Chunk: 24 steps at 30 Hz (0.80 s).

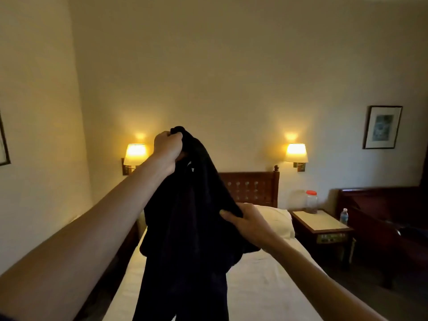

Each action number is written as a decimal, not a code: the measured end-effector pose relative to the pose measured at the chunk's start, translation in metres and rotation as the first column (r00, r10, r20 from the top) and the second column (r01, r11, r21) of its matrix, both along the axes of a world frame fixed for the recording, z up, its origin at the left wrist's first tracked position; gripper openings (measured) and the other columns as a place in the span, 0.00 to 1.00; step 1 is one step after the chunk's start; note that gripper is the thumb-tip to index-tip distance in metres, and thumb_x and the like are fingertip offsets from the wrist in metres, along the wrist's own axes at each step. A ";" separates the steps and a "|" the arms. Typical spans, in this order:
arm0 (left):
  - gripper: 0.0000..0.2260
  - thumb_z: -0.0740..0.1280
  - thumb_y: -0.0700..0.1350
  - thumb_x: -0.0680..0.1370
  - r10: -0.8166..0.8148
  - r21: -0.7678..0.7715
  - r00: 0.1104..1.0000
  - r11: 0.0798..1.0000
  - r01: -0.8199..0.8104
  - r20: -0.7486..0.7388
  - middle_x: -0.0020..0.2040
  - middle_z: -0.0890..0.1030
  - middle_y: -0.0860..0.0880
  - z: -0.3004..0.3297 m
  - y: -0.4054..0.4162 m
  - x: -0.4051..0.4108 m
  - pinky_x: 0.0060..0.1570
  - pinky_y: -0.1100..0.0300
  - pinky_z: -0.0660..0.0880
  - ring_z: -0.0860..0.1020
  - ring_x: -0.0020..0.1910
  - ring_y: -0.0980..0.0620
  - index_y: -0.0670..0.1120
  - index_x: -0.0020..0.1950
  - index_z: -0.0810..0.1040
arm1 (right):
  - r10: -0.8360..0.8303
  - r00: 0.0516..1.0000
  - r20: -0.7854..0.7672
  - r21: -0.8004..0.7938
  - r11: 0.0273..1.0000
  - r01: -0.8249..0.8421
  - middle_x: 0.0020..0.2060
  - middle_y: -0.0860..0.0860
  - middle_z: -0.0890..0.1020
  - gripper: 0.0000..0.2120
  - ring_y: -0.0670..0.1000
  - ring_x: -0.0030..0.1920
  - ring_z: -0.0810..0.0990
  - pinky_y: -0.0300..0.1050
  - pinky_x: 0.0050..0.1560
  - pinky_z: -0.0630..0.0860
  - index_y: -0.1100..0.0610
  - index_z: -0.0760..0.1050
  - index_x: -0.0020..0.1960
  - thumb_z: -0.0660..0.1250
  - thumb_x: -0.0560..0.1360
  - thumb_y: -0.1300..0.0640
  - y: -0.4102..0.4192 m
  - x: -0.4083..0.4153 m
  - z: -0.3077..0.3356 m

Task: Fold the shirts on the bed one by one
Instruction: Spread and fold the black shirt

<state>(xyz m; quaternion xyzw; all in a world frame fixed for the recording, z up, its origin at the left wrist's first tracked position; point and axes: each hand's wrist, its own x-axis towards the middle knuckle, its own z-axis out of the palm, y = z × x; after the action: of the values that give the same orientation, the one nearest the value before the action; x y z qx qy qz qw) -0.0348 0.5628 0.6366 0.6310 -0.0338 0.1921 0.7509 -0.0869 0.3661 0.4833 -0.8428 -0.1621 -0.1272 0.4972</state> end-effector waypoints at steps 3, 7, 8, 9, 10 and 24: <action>0.10 0.67 0.41 0.80 -0.151 0.091 0.987 0.985 0.146 0.048 0.61 0.80 0.41 -0.012 0.010 -0.014 0.51 0.49 0.82 0.82 0.54 0.45 0.45 0.61 0.75 | 0.042 0.999 0.019 0.466 0.884 -0.046 0.40 0.54 0.85 0.08 0.56 0.42 0.83 0.48 0.43 0.81 0.60 0.79 0.53 0.63 0.81 0.58 -0.015 -0.002 0.034; 0.31 0.73 0.59 0.73 -0.584 0.431 0.811 0.742 0.514 0.039 0.69 0.75 0.57 -0.064 0.001 -0.053 0.59 0.53 0.78 0.77 0.66 0.54 0.63 0.73 0.65 | 0.202 0.979 -0.028 0.839 0.537 -0.087 0.35 0.53 0.80 0.12 0.49 0.35 0.81 0.40 0.35 0.78 0.60 0.75 0.50 0.53 0.84 0.60 -0.020 -0.005 0.088; 0.38 0.75 0.63 0.69 -0.647 0.467 0.762 0.676 0.570 0.008 0.71 0.73 0.60 -0.077 -0.008 -0.063 0.61 0.54 0.77 0.76 0.66 0.56 0.67 0.75 0.61 | 0.194 0.978 -0.076 0.861 0.508 -0.033 0.32 0.52 0.81 0.14 0.49 0.32 0.81 0.40 0.31 0.78 0.62 0.73 0.49 0.52 0.85 0.58 -0.019 -0.006 0.095; 0.43 0.76 0.66 0.65 -0.656 0.508 0.754 0.646 0.570 -0.012 0.71 0.70 0.64 -0.089 -0.020 -0.072 0.61 0.58 0.76 0.75 0.66 0.59 0.70 0.74 0.57 | 0.191 0.973 -0.127 0.880 0.475 0.022 0.27 0.52 0.80 0.16 0.48 0.26 0.80 0.40 0.25 0.76 0.63 0.72 0.46 0.52 0.85 0.57 -0.016 -0.007 0.099; 0.46 0.77 0.67 0.62 -0.605 0.560 0.796 0.656 0.506 -0.010 0.68 0.68 0.69 -0.100 -0.032 -0.078 0.59 0.63 0.76 0.74 0.64 0.63 0.74 0.73 0.54 | 0.200 0.968 -0.152 0.893 0.448 0.047 0.22 0.52 0.79 0.18 0.48 0.21 0.79 0.37 0.21 0.73 0.63 0.72 0.42 0.53 0.85 0.56 -0.013 -0.008 0.100; 0.07 0.65 0.44 0.82 -0.111 0.364 0.993 0.924 0.116 -0.036 0.45 0.83 0.43 -0.122 -0.025 -0.046 0.50 0.53 0.71 0.80 0.46 0.46 0.46 0.52 0.83 | -0.192 0.948 -0.252 0.414 0.864 0.285 0.41 0.56 0.83 0.15 0.53 0.39 0.85 0.43 0.35 0.79 0.60 0.75 0.54 0.66 0.79 0.48 -0.097 -0.004 0.118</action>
<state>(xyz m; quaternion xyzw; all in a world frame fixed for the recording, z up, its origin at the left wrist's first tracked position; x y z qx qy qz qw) -0.0808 0.5376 0.5145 0.7578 -0.0997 0.1341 0.6307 -0.0910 0.2691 0.6017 -0.7285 0.0287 -0.1352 0.6710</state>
